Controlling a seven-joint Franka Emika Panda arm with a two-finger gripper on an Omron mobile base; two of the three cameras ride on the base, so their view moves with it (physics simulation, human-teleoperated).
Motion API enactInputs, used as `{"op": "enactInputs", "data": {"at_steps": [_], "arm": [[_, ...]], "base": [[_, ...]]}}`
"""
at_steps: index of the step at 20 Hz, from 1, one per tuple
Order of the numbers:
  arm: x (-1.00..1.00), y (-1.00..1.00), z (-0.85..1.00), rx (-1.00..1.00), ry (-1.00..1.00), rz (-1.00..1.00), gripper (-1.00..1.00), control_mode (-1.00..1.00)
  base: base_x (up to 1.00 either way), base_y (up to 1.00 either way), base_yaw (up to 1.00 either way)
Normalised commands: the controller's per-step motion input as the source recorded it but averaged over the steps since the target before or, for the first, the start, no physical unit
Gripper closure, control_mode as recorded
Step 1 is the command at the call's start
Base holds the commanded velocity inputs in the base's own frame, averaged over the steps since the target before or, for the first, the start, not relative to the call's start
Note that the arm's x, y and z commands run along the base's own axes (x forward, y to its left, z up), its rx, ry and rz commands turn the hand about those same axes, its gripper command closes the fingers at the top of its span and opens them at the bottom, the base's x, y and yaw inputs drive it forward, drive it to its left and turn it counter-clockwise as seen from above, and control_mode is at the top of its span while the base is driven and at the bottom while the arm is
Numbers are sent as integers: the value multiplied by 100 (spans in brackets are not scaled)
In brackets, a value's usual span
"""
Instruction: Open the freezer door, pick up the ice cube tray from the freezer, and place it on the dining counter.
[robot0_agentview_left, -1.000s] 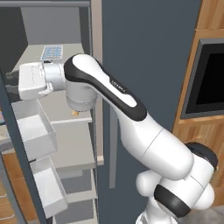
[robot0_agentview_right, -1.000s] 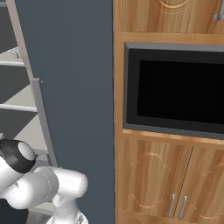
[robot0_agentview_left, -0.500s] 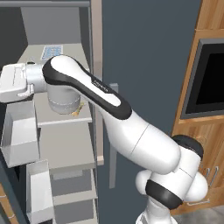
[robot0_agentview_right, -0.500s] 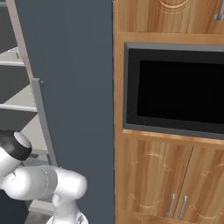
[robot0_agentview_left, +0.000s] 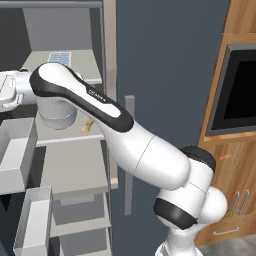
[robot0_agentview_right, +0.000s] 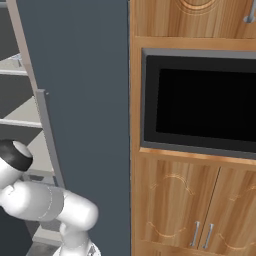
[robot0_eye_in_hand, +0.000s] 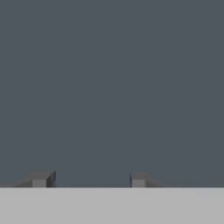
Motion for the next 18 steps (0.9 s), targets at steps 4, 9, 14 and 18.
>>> {"op": "enactInputs", "data": {"at_steps": [4,9,14,18], "arm": [[0,18,0,-1,0,-1,-100,-100],[-2,-14,0,0,-5,0,-100,-100],[-28,-63,1,-1,-11,-2,-100,-100],[-31,-81,5,-1,-6,-7,-100,-100]], "base": [[0,0,0],[0,0,0],[0,0,0],[0,0,0]]}}
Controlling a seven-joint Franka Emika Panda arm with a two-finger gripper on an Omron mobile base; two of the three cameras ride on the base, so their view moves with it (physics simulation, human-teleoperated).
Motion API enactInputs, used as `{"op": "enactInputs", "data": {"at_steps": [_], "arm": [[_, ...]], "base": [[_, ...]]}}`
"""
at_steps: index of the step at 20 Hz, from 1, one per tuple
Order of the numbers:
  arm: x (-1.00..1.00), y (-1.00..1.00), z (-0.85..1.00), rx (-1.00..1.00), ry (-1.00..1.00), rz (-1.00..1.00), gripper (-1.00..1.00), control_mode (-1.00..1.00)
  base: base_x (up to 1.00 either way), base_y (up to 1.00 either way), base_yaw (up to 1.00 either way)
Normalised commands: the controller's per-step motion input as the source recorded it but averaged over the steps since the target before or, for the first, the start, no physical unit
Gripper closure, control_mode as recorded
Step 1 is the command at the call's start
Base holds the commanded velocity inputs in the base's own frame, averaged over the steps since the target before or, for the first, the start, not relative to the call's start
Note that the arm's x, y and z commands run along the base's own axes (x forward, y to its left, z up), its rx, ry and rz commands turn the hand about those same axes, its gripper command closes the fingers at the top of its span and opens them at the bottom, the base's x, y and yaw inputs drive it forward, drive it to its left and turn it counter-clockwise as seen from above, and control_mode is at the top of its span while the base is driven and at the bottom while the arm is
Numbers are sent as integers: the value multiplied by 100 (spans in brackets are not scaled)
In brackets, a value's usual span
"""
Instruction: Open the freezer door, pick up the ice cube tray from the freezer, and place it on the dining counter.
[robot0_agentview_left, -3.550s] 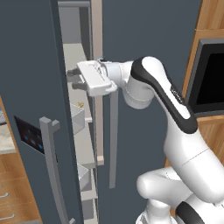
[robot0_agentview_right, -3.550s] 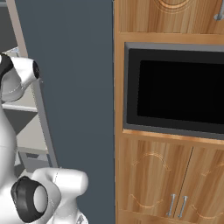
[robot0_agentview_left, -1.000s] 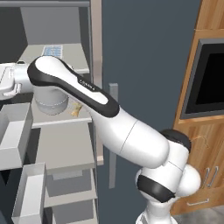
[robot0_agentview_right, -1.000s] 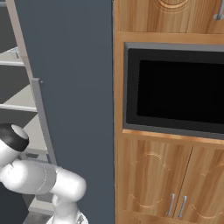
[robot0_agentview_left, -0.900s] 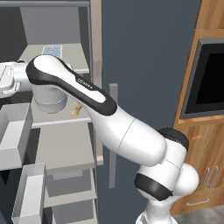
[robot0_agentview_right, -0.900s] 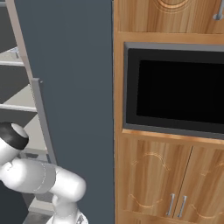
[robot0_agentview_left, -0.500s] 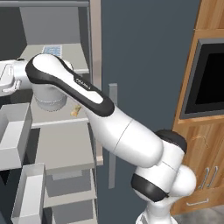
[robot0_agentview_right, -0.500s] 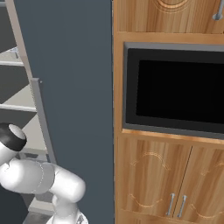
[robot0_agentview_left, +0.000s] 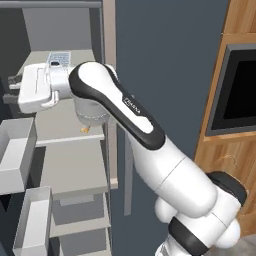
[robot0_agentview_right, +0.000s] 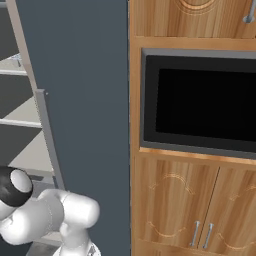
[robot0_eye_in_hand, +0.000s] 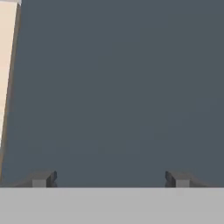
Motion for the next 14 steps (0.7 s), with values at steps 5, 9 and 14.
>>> {"op": "enactInputs", "data": {"at_steps": [5,9,14], "arm": [[-38,-83,6,-2,-2,-11,-100,-100],[-34,-84,5,-4,-2,-16,-100,-100],[-31,-86,10,-2,0,-22,-100,-100]], "base": [[0,0,0],[0,0,0],[0,0,0]]}}
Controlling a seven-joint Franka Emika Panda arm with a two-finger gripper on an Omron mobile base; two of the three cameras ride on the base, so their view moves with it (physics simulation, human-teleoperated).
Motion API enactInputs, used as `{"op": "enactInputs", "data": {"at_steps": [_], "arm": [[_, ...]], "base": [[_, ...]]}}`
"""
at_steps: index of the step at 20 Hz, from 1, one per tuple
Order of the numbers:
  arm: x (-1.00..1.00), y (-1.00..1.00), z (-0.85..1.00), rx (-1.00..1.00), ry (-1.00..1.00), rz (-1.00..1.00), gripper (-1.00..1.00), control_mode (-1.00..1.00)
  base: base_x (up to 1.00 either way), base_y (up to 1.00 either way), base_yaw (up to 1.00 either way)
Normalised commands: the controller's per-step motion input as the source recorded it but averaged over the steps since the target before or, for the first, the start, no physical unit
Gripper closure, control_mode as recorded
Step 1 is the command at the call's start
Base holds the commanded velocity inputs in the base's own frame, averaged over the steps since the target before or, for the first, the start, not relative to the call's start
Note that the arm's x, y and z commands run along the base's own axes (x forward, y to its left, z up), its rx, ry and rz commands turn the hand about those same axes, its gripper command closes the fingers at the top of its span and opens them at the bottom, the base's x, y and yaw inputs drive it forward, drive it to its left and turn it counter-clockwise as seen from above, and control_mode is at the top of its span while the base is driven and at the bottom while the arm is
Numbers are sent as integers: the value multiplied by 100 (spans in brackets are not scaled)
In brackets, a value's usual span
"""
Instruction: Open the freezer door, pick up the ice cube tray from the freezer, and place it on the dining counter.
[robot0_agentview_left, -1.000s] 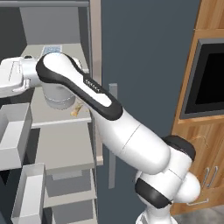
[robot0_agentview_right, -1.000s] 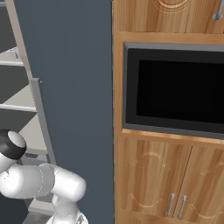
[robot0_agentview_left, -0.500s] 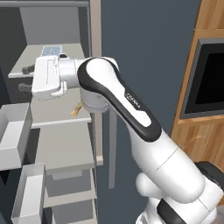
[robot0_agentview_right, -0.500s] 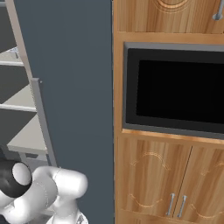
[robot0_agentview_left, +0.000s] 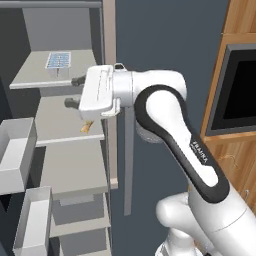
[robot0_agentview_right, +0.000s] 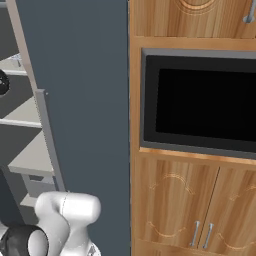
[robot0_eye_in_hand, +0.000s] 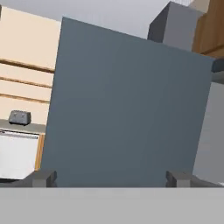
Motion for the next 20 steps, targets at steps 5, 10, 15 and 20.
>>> {"op": "enactInputs", "data": {"at_steps": [5,10,15,20], "arm": [[-38,-87,9,-1,1,-28,-100,-100],[-52,-93,4,0,5,-31,-100,-100],[-60,-89,2,0,10,-31,-100,-100],[-55,-77,1,0,18,-33,-100,-100]], "base": [[0,0,0],[0,0,0],[0,0,0],[0,0,0]]}}
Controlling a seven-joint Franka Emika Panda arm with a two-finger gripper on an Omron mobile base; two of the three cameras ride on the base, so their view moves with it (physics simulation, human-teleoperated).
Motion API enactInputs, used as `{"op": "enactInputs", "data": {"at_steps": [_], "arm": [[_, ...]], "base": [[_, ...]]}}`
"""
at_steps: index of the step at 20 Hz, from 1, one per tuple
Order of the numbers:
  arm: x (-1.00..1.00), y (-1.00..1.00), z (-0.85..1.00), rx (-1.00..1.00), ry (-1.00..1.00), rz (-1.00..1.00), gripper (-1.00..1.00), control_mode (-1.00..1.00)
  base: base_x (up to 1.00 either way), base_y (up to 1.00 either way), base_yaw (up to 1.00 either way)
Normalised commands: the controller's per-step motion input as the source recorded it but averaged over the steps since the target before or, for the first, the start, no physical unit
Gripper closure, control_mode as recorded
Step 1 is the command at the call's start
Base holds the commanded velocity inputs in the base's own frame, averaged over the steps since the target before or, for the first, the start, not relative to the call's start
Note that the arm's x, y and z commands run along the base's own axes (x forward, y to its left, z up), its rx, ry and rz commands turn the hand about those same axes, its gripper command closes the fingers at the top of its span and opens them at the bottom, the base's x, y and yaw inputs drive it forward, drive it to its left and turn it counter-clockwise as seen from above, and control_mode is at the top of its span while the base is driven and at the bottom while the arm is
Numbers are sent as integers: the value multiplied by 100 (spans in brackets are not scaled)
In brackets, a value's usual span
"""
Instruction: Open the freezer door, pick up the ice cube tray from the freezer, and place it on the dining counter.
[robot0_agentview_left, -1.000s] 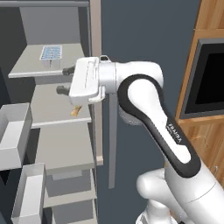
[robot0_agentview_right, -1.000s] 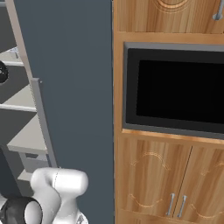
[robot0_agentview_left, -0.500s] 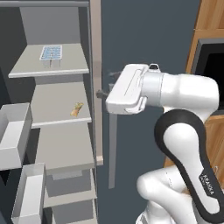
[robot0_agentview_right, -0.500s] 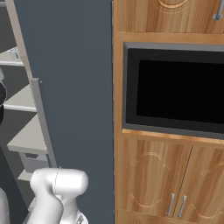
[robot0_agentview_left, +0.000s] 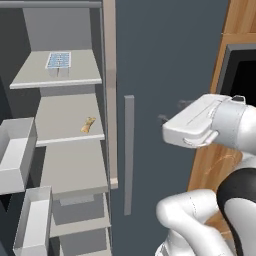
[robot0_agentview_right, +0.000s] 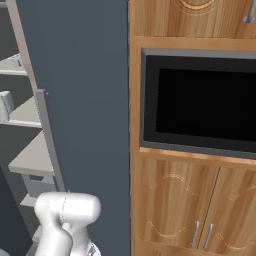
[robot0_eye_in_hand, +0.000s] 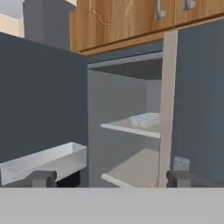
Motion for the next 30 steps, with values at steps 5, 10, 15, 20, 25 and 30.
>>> {"op": "enactInputs", "data": {"at_steps": [5,10,15,20,25,30], "arm": [[-26,-80,7,0,25,-38,-100,-100],[-9,-72,4,-1,24,-35,-100,-100],[0,-43,-1,-11,13,-27,-100,-100],[0,-32,-17,-17,7,-14,-100,-100],[0,-35,-35,-13,10,-2,-100,-100],[0,-13,-30,-1,26,0,-100,-100]], "base": [[0,0,0],[0,0,0],[0,0,0],[0,0,0],[0,0,0],[0,0,0]]}}
